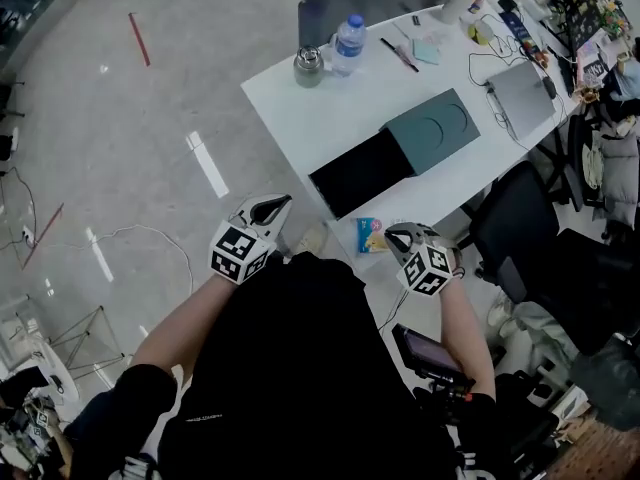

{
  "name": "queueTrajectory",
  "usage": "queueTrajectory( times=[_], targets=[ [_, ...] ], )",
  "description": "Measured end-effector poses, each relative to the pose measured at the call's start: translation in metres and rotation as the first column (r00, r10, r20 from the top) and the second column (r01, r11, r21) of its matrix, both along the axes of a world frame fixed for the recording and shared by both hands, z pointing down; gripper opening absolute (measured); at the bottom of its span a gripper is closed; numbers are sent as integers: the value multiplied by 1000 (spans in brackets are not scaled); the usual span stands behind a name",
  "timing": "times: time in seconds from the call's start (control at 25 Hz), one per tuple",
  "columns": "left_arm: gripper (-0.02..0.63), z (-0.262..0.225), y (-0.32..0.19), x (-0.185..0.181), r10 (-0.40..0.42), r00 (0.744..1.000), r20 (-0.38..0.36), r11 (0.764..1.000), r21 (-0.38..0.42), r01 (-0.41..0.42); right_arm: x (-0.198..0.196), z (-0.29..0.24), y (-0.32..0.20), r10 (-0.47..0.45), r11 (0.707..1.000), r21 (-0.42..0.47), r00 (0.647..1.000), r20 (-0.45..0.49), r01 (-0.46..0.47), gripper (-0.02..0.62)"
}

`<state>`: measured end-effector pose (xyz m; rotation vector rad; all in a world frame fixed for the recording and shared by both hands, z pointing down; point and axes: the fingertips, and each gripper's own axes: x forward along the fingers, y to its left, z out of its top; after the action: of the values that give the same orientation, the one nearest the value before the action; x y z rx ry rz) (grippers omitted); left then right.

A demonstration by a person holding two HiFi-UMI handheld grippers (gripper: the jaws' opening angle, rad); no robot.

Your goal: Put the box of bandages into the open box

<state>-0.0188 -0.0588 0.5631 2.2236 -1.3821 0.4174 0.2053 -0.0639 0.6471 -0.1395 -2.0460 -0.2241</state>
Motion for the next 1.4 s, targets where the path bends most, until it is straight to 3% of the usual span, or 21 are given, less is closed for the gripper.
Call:
queueTrajectory(
  times=[0.16, 0.2, 0.4, 0.76, 1.0, 1.4],
  targets=[
    [8, 0, 6, -6, -19, 1000, -11, 1000, -10, 19, 4, 9, 9, -81, 996, -35, 993, -84, 79, 48],
    [8, 2, 7, -9, -21, 1000, -13, 1000, -13, 20, 5, 11, 10, -94, 995, -42, 990, -107, 90, 101],
    [9, 6, 9, -22, -25, 999, -29, 999, -20, 25, 5, 21, 13, -151, 987, -80, 965, -213, 137, 250],
    [8, 8, 14, -43, -26, 999, -47, 999, -24, 25, 13, 38, 15, -225, 973, -136, 904, -363, 187, 389],
    [9, 10, 18, -51, -37, 998, -52, 999, -35, 36, 23, 49, 14, -250, 968, -119, 866, -433, 220, 400],
    [9, 13, 20, -55, -22, 998, -63, 999, -44, 19, 24, 56, 12, -238, 970, -66, 857, -457, 234, 396]
  ],
)
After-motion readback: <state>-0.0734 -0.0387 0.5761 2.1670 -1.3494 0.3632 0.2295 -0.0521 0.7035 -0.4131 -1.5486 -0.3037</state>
